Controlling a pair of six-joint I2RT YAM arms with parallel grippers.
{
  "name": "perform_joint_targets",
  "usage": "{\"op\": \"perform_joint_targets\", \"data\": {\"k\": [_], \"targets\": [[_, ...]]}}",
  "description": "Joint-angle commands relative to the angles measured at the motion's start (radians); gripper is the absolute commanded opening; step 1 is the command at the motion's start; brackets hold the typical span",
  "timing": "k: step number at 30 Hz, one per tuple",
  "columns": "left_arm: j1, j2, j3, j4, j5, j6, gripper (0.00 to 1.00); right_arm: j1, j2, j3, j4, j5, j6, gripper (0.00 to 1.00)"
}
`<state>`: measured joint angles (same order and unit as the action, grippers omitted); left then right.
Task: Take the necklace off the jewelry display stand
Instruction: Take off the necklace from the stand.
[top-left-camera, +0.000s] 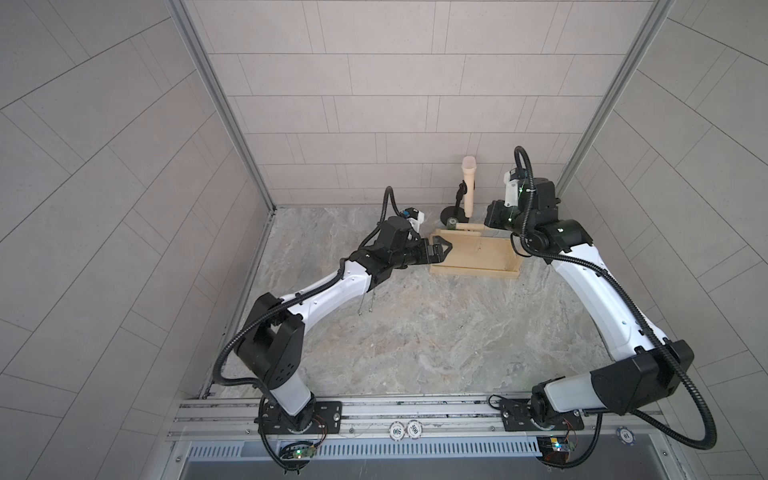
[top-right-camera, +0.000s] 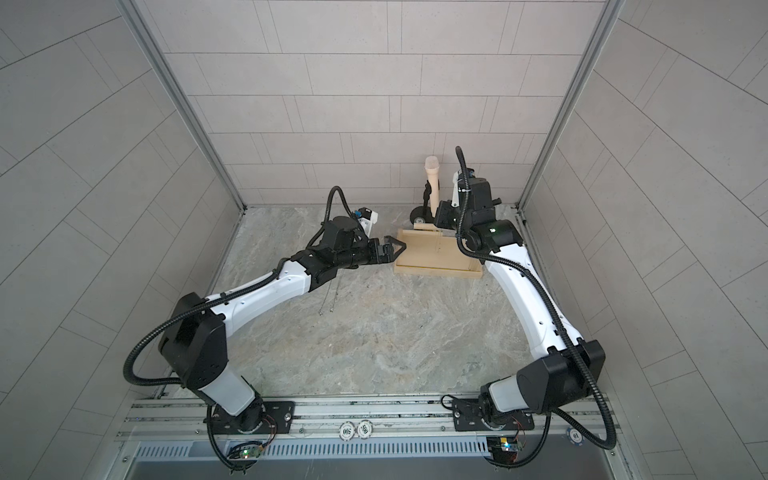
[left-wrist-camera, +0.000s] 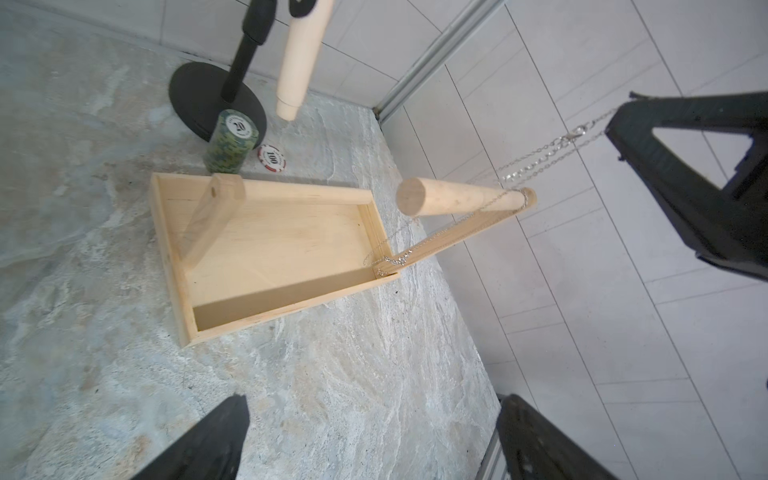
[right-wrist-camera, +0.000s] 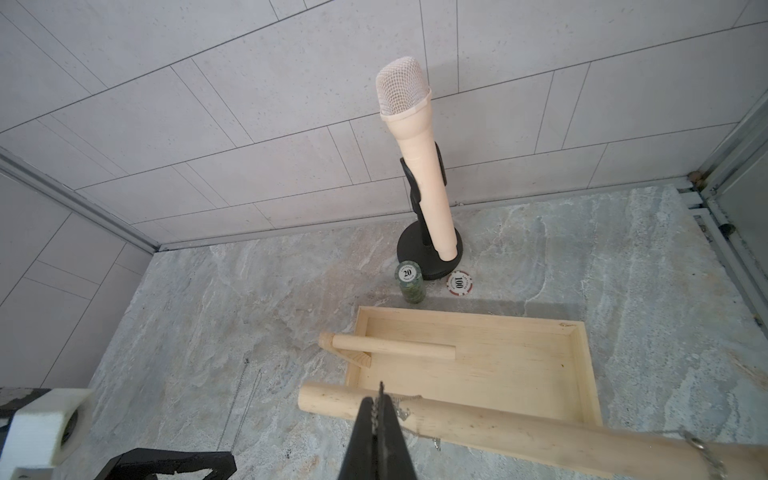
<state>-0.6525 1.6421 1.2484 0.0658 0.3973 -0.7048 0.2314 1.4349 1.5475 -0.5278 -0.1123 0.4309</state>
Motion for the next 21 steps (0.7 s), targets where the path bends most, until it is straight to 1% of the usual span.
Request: {"op": "perform_joint_targets", "data": {"k": [1, 6, 10, 15, 21], "targets": [[0.015, -0.052, -0.032, 0.081, 0.015, -0.098, 1.0, 0.029, 0.025, 0.04, -0.002, -0.006, 0.018, 0.0], [0.047, -0.056, -0.058, 0.099, 0.049, -0.159, 1.0, 0.067, 0.054, 0.075, 0.014, -0.014, 0.037, 0.0], [0.071, -0.076, -0.095, 0.124, 0.046, -0.196, 1.0, 0.1, 0.079, 0.112, 0.013, -0.017, 0.043, 0.0], [0.111, -0.096, -0.161, 0.198, 0.053, -0.267, 1.0, 0.142, 0.115, 0.156, 0.011, -0.019, 0.054, 0.0], [0.152, -0.11, -0.212, 0.245, 0.064, -0.312, 1.0, 0.189, 0.154, 0.2, 0.004, -0.011, 0.06, 0.0]]}}
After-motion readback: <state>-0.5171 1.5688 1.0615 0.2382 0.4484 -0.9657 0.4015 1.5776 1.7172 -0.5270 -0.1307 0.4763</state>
